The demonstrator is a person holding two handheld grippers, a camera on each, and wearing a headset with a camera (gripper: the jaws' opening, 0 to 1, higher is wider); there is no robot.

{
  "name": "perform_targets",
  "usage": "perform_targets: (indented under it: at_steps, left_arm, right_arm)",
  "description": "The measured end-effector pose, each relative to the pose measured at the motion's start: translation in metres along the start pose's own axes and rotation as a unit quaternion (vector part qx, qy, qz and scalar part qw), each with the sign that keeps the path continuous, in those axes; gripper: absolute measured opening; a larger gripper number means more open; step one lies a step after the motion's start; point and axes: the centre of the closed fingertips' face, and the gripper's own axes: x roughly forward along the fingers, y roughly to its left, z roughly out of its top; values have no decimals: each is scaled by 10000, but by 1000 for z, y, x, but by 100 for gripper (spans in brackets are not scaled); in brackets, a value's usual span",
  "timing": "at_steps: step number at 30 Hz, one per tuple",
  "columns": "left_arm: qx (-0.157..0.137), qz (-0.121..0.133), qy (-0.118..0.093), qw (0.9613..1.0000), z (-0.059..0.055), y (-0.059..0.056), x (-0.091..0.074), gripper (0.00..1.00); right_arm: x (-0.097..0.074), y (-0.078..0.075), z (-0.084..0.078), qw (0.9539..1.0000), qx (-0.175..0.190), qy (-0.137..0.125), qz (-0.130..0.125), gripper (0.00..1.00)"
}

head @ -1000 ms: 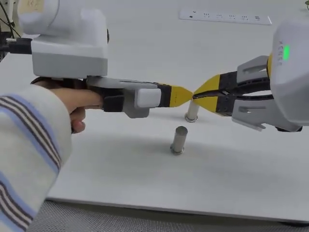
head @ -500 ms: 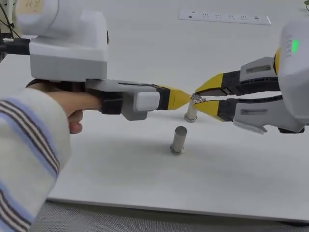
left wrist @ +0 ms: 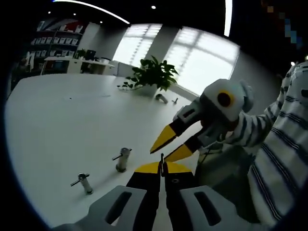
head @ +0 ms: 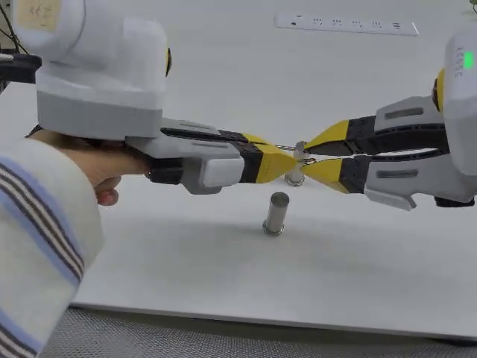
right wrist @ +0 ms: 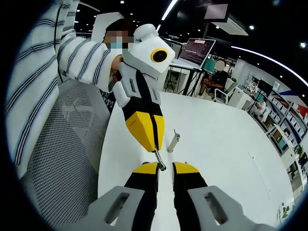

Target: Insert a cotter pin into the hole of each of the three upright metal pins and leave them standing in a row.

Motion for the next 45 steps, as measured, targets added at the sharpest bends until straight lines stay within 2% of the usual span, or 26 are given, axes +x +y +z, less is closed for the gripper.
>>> perform_targets:
  at_steps: [3, 6, 9, 11, 12, 18, 19, 20, 21, 25, 28, 29, 35, 38, 40, 43, 45]
  left_arm:
    - [321, -2, 180, 9993, -4, -1, 0, 0]
    - [479, -36, 253, 9985, -7, -3, 0, 0]
    - [871, -78, 403, 9954, -9, -4, 0, 0]
    - [1173, -108, 513, 9917, -9, -6, 0, 0]
    - [1372, -139, 598, 9886, -10, -6, -1, 0]
    - [1894, -182, 787, 9786, -11, -9, 0, 0]
    - [2058, -197, 833, 9748, -12, -9, 0, 0]
    - [2124, -211, 857, 9732, -12, -9, 0, 0]
    - [2256, -216, 908, 9697, -13, -9, 0, 0]
    - [2544, -234, 1056, 9610, -16, -10, 1, 0]
    - [2625, -232, 1118, 9582, -17, -9, 1, 0]
    - [2704, -224, 1167, 9554, -18, -7, 1, 0]
    - [2813, -245, 1275, 9508, -21, -6, 2, 0]
    - [2781, -281, 1303, 9513, -23, -5, 2, 0]
    - [2656, -268, 1348, 9543, -25, -4, 2, 0]
    - [2744, -278, 1361, 9515, -26, -3, 2, 0]
    - [2749, -231, 1389, 9511, -27, -2, 3, 1]
  right_arm:
    - [0, 4, 1, 10000, 44, -9, 65, 6]
    - [1, 9, 2, 9999, 40, 25, 165, 6]
    - [1, 14, 3, 9996, 49, 34, 270, 5]
    - [1, 17, 3, 9994, 46, 34, 337, 4]
    - [1, 19, 2, 9992, 38, 47, 392, 4]
    - [1, 26, 1, 9986, 9, 74, 531, 0]
    - [1, 27, 2, 9984, 2, 83, 563, 0]
    - [1, 28, 2, 9983, -2, 87, 570, 0]
    - [1, 29, 2, 9982, -13, 93, 590, 0]
    - [1, 30, 2, 9979, -21, 103, 640, 0]
    - [0, 30, 2, 9977, -15, 108, 664, 0]
    - [0, 31, 2, 9976, -14, 103, 678, 0]
    - [0, 35, 0, 9969, -56, 142, 770, 0]
    - [0, 36, -2, 9966, -52, 154, 808, 0]
    - [0, 38, -3, 9965, -69, 177, 820, 0]
    - [0, 38, -5, 9964, -76, 203, 818, 0]
    - [-1, 37, -8, 9965, -58, 220, 806, 0]
